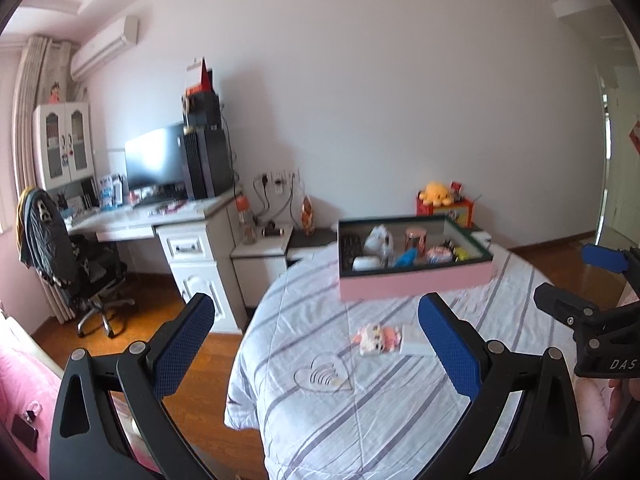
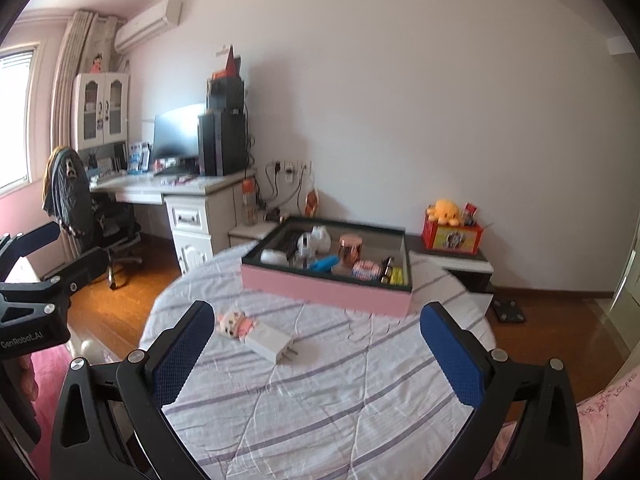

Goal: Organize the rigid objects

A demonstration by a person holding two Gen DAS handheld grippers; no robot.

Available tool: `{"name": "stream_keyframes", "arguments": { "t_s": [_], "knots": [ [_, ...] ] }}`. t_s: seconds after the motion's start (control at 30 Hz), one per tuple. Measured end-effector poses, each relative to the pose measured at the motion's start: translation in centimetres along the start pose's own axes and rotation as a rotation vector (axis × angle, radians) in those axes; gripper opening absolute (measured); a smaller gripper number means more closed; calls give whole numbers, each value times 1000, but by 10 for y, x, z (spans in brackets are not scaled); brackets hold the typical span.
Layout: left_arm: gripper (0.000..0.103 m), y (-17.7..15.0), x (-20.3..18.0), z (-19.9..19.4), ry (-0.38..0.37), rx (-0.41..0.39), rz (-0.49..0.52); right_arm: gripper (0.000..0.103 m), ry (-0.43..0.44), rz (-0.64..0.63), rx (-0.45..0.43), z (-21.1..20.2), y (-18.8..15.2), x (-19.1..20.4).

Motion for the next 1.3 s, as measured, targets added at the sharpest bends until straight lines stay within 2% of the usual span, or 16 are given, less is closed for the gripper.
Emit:
{"name": "stream_keyframes", "arguments": {
  "t_s": [0.2,0.53,0.67,0.83,0.87,0.93,0.97,1.13,1.3],
  "knots": [
    [103,-32,-10,40,-86,90,-20,103,1,-11,135,56,-36,1],
    [103,-74,-6,90,-81,228,-14,103,10,-59,333,145,-84,21],
    [103,-86,-1,102,-75,260,-19,103,58,-71,380,168,-89,31],
    [103,-92,-3,110,-109,280,-33,103,82,-74,425,181,-91,34],
    [103,-93,-5,112,-110,283,-29,98,83,-67,434,183,-93,33],
    [103,-94,-10,115,-120,291,-20,81,96,-50,462,185,-95,31],
    [103,-94,-12,116,-124,296,-15,67,109,-40,465,184,-95,31],
    [103,-91,-26,122,-148,303,9,65,107,-41,462,176,-94,21],
    [103,-88,-46,137,-171,323,25,65,12,-28,439,162,-92,-26]
  ]
}}
Point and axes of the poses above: each gripper's, at about its wrist camera, not at the fingertips, and z roughly the way its jaws point, x to its left, y to its top, the point moved 10 cm from there along z, roughly the way its jaws point, and after that the axes turned 13 degrees about z, right-handed, at the moved point
